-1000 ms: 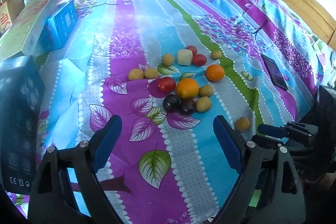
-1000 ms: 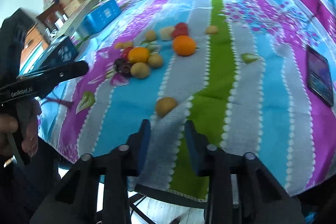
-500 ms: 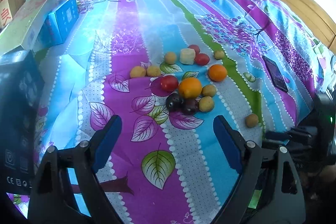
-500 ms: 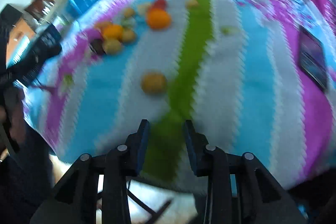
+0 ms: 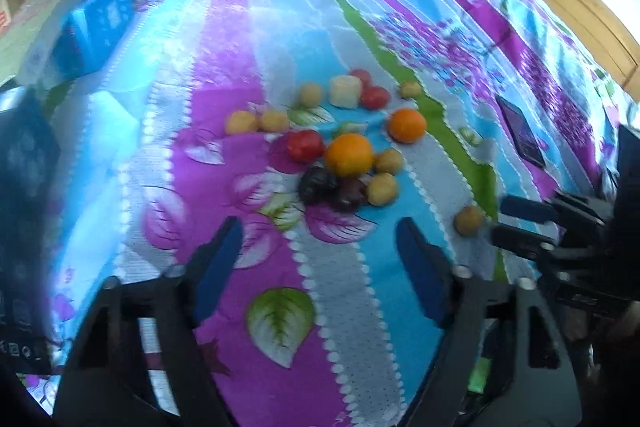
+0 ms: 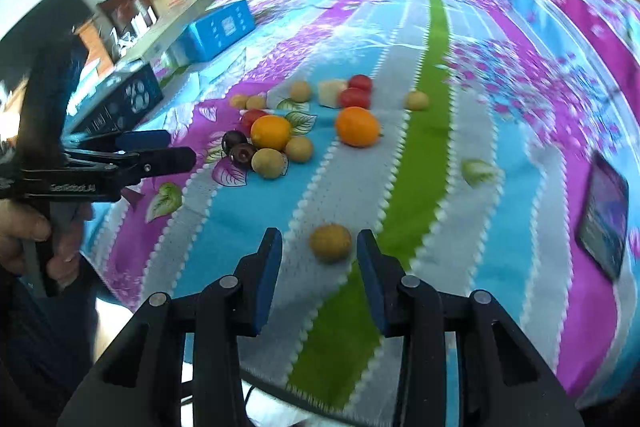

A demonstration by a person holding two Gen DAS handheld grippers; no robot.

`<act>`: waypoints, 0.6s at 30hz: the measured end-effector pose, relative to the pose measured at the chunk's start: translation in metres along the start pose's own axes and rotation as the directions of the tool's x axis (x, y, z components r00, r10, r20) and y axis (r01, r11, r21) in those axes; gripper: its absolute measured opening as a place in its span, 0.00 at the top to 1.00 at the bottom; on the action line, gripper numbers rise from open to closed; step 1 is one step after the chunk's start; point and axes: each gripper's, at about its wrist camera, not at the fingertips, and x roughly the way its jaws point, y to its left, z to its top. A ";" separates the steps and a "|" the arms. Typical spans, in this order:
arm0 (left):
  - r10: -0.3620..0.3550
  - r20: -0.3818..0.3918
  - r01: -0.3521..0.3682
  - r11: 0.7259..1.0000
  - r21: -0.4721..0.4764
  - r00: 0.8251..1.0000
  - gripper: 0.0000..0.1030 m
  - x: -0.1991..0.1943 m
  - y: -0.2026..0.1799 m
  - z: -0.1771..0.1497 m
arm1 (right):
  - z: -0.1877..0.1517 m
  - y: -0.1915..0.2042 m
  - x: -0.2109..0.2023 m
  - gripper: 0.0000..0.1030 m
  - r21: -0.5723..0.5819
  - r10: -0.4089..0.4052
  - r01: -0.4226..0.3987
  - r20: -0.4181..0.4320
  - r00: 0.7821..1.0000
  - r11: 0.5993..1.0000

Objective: Organize fruits
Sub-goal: 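Close the right tool on the yellow plum while the left tool moves to a dark purple plum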

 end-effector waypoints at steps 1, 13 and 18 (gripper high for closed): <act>-0.008 -0.006 0.008 1.000 0.010 1.000 0.36 0.002 -0.002 0.000 | 0.001 0.000 0.009 0.58 -0.014 -0.007 0.006 -0.024 1.000 1.000; -0.081 -0.079 0.084 0.996 0.041 0.994 0.59 0.042 -0.019 0.007 | -0.011 -0.015 0.035 0.72 -0.008 -0.031 0.030 -0.072 0.997 1.000; -0.041 -0.054 0.043 0.998 0.039 0.998 0.59 0.036 -0.011 0.003 | -0.013 -0.018 0.033 0.72 0.029 -0.018 0.019 -0.058 0.998 0.999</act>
